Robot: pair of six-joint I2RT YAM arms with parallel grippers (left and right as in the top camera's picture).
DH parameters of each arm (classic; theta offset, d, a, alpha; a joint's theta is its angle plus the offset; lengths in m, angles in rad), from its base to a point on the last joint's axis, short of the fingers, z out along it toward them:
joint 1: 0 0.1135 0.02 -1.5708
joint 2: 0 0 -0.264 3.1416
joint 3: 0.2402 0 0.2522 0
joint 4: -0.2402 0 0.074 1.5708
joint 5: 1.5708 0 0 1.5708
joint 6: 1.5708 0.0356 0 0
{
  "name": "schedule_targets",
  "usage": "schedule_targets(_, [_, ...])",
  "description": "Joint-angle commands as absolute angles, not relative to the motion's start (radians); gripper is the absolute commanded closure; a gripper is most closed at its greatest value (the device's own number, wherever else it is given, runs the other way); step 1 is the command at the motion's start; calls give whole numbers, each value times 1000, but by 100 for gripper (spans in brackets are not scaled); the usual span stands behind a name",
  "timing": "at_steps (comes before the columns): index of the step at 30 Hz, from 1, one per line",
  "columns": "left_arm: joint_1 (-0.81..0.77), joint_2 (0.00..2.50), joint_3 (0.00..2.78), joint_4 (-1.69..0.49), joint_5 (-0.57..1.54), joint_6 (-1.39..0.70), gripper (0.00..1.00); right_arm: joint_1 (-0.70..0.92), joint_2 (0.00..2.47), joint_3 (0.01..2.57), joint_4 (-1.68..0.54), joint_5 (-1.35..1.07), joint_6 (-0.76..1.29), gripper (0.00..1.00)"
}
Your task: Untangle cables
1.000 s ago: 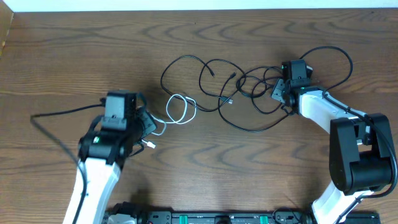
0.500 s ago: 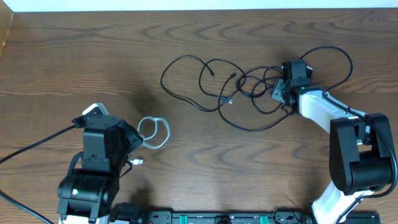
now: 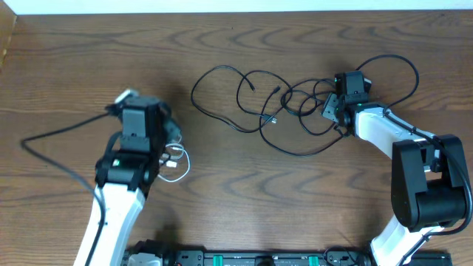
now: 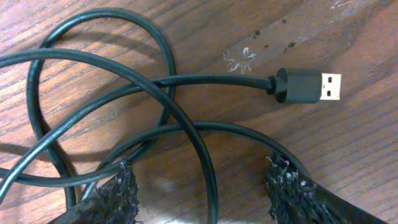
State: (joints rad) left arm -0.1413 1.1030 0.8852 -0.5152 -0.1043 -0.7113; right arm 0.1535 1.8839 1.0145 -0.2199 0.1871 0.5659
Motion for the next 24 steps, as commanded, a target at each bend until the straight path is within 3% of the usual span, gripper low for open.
schedule_targets(1, [-143, 1171, 894, -445, 30, -719, 92, 152, 1925, 979, -250, 151, 575, 34])
schedule_targets(7, [-143, 1208, 894, -500, 41, -716, 92, 152, 1925, 979, -250, 151, 575, 31])
schedule_targets(10, [-143, 1208, 894, -556, 41, -716, 83, 152, 1925, 979, -250, 151, 575, 31])
schedule_targets(13, [-143, 1208, 894, -603, 41, -716, 52, 152, 1925, 979, -250, 151, 575, 31])
schedule_targets(14, [-143, 1208, 894, -619, 41, -717, 37, 152, 1925, 979, -250, 151, 575, 31])
schedule_targets(16, [-143, 1208, 894, -641, 41, -717, 28, 152, 1925, 979, -250, 151, 575, 30])
schedule_targets(23, [-143, 1207, 894, -692, 40, -716, 27, 153, 1925, 979, -251, 150, 574, 29])
schedule_targets(24, [-142, 1205, 894, -695, 40, -716, 27, 153, 1925, 979, -251, 150, 574, 25])
